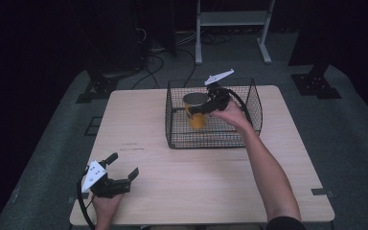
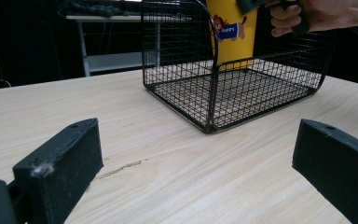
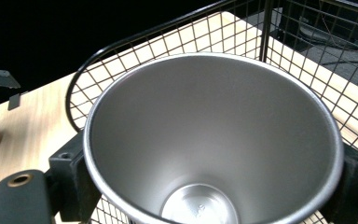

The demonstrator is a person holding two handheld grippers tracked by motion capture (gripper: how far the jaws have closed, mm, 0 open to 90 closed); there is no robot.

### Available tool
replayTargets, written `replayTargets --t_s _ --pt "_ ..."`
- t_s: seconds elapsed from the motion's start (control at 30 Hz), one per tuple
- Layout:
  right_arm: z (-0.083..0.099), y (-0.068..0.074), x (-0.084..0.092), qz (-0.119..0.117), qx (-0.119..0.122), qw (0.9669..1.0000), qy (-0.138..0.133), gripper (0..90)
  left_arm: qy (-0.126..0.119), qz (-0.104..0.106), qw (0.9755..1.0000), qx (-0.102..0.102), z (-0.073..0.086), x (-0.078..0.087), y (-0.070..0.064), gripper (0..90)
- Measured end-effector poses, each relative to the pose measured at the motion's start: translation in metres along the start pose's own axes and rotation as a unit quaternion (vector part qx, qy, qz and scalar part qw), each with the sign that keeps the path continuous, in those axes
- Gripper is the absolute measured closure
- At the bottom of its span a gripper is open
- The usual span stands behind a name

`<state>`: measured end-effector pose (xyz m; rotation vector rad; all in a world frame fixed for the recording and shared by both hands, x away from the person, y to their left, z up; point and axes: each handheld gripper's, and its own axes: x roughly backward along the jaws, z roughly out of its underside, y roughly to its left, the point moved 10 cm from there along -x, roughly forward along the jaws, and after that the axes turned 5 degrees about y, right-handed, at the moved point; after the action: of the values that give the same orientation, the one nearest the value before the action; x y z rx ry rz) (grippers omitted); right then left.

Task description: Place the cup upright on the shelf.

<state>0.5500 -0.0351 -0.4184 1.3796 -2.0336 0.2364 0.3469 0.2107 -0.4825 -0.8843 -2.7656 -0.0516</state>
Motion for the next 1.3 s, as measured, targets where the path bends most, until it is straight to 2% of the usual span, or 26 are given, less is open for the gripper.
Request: replayTargets --t_s 0.43,0.57,0.77,1.0,1.1,1.2,1.3 --pt "0.013 -0.018 -0.012 0.018 -0.010 0.9996 0.019 12.1 0.000 0.000 1.0000 0.000 0.000 0.000 0.000 0.8" --pt "0.018 -0.020 -0.017 0.024 -0.006 0.9989 0.039 12.0 0.000 0.000 1.0000 0.000 0.000 0.000 0.000 0.8" --pt "0.022 -0.023 -0.021 0.024 -0.011 0.9985 0.048 12.0 0.000 0.000 1.0000 0.000 0.000 0.000 0.000 0.9" --pt "0.025 -0.027 -0.022 0.036 -0.011 0.9979 0.053 11.9 0.000 0.001 1.0000 -0.001 0.000 0.000 0.000 0.8" --pt "0.031 -0.027 -0.025 0.031 -0.009 0.9970 0.070 11.9 -0.001 0.001 1.0000 0.000 0.000 0.000 0.000 0.8" --pt "0.035 -0.030 -0.027 0.040 -0.007 0.9961 0.078 11.8 0.000 0.001 1.0000 -0.001 0.000 0.000 0.000 0.9" --pt "0.036 -0.032 -0.027 0.042 -0.007 0.9963 0.074 11.8 0.001 0.001 1.0000 0.000 0.000 0.000 -0.001 0.8"
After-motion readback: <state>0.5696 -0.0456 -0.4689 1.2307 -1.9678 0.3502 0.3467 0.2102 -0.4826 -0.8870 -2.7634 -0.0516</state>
